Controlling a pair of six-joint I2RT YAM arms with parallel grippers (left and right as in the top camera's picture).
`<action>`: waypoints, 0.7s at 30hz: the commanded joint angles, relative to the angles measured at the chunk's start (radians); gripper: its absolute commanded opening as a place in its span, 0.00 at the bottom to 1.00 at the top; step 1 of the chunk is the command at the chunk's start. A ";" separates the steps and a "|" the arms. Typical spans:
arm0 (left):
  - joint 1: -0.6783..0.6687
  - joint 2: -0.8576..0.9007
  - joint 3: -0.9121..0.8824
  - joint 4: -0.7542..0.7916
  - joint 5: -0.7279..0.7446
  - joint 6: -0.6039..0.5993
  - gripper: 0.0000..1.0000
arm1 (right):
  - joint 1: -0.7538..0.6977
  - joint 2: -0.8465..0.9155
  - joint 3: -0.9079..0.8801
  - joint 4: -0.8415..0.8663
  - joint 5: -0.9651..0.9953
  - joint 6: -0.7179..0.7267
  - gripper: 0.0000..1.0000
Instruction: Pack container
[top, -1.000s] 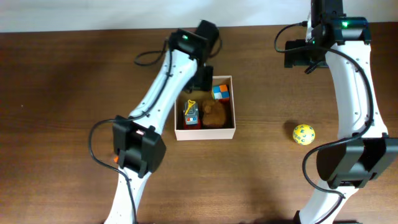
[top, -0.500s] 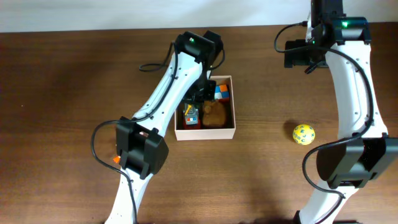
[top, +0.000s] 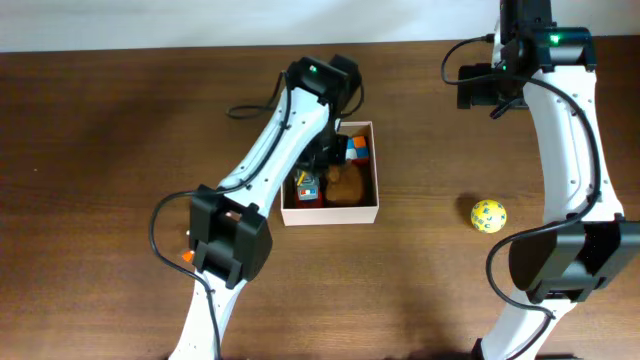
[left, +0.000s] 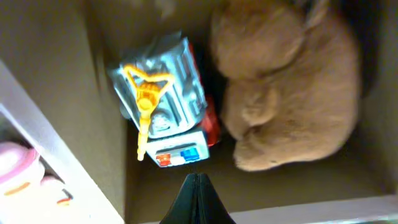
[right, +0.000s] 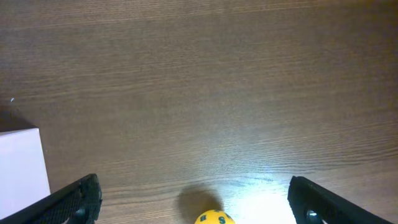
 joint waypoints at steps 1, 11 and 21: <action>-0.004 0.006 -0.054 0.012 -0.022 -0.003 0.02 | -0.003 -0.004 0.017 0.002 0.012 0.007 0.99; -0.003 0.006 -0.148 0.111 -0.105 -0.002 0.02 | -0.003 -0.004 0.017 0.002 0.012 0.007 0.99; -0.003 0.006 -0.215 0.192 -0.154 -0.002 0.02 | -0.003 -0.004 0.017 0.002 0.012 0.007 0.99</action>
